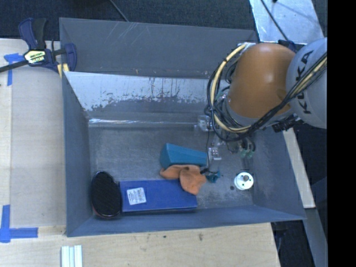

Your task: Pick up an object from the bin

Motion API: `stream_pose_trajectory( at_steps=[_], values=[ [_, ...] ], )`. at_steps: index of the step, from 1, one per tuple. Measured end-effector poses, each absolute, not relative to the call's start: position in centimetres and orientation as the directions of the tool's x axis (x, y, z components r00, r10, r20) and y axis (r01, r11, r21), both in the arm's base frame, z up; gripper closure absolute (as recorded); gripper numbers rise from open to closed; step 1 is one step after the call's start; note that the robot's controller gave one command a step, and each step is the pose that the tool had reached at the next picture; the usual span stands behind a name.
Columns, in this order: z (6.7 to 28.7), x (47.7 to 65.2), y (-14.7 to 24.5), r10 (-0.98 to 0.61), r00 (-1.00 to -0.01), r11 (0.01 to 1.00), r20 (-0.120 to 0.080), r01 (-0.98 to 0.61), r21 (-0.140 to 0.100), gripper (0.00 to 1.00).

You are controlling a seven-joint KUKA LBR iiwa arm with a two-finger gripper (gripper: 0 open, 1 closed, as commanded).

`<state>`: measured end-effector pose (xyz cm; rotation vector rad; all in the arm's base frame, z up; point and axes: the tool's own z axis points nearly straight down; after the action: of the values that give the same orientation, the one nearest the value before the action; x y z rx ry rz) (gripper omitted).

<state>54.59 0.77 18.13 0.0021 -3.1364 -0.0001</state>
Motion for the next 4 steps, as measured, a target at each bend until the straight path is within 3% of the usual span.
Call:
stream_pose_trajectory(
  at_steps=[1,2,3,4],
  values=[
    [18.6,54.8,0.8,-0.001,-1.000,1.000,-0.004,-0.001,0.000,0.00],
    [13.9,56.1,1.1,-0.039,-0.999,0.999,-0.011,-0.039,0.000,0.00],
    [9.1,53.2,1.0,0.029,-1.000,1.000,-0.005,0.029,0.000,0.00],
    [7.5,55.2,3.4,0.090,-0.996,0.996,-0.022,0.090,-0.002,1.00]
  ],
)
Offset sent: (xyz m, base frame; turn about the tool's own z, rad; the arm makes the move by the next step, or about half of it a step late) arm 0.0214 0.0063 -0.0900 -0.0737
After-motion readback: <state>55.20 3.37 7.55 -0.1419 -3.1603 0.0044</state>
